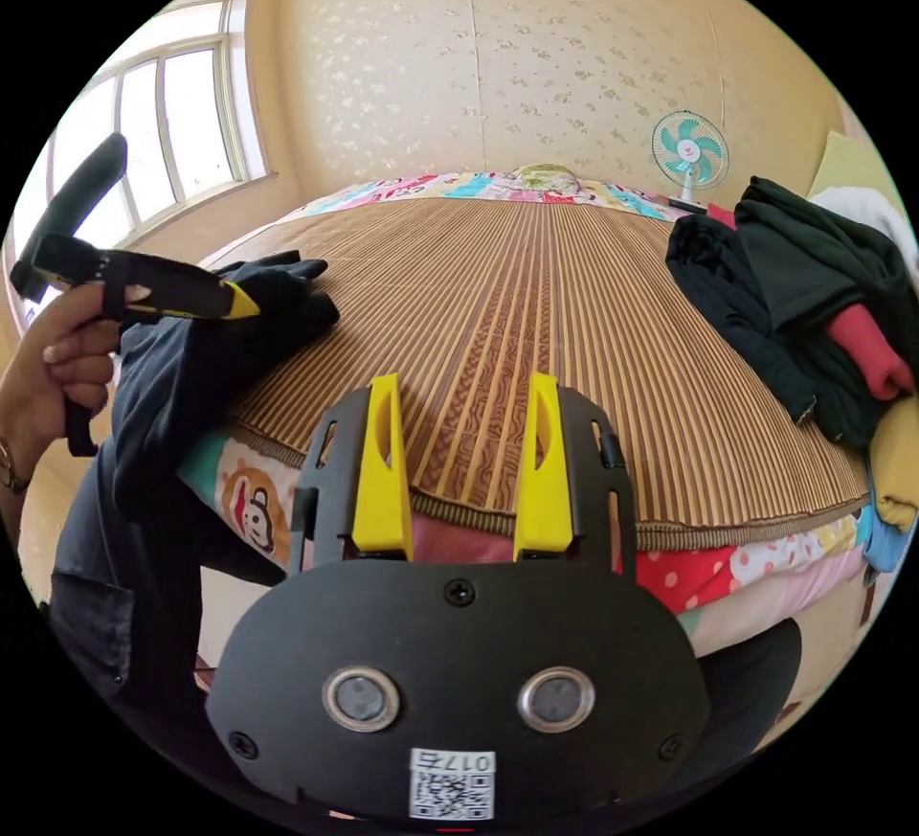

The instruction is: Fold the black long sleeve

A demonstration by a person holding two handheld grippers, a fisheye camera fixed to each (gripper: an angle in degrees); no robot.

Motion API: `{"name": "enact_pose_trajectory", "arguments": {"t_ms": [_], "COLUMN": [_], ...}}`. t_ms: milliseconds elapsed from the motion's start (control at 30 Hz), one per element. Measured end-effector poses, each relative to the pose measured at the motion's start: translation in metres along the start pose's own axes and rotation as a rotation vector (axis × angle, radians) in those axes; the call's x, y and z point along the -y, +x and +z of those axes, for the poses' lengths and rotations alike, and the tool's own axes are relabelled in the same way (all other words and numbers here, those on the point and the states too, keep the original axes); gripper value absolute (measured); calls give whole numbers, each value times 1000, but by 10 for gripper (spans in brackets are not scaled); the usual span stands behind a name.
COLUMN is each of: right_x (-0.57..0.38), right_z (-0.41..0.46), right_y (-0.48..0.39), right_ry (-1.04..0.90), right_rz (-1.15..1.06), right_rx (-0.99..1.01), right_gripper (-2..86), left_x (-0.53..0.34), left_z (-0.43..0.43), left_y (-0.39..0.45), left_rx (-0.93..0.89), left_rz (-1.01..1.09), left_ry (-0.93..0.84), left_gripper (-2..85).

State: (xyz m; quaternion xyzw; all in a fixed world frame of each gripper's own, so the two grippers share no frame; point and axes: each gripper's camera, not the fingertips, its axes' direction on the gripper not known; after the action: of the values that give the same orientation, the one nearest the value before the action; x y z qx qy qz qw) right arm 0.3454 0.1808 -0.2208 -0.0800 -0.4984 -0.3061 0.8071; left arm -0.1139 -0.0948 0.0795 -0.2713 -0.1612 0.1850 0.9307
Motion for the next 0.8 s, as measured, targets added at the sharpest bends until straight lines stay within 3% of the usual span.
{"name": "enact_pose_trajectory", "arguments": {"t_ms": [167, 267, 333, 467, 600, 733, 800], "right_x": [-7, 5, 21, 40, 60, 61, 57], "right_z": [-31, -51, -77, -121, -156, -183, -186], "right_y": [32, 47, 51, 39, 0, -41, -59], "right_ry": [-21, -15, 105, 355, 394, 335, 289], "right_rz": [-30, -40, -35, -97, -234, -491, -497], "right_rx": [176, 473, 680, 873, 960, 1265, 1347], "right_gripper": [92, 93, 116, 145, 168, 169, 153], "left_x": [-61, -99, -120, -143, -133, -109, -97], "left_z": [-171, -273, -319, -377, -391, -380, -365], "left_y": [-43, -62, -72, -87, -81, -65, -55], "left_rx": [-337, -497, -603, -916, -1176, -1233, -1336], "left_rz": [190, 285, 329, 431, 521, 471, 463], "left_ry": [255, 488, 632, 844, 859, 772, 719], "left_gripper": [39, 38, 37, 37, 37, 37, 37]}}
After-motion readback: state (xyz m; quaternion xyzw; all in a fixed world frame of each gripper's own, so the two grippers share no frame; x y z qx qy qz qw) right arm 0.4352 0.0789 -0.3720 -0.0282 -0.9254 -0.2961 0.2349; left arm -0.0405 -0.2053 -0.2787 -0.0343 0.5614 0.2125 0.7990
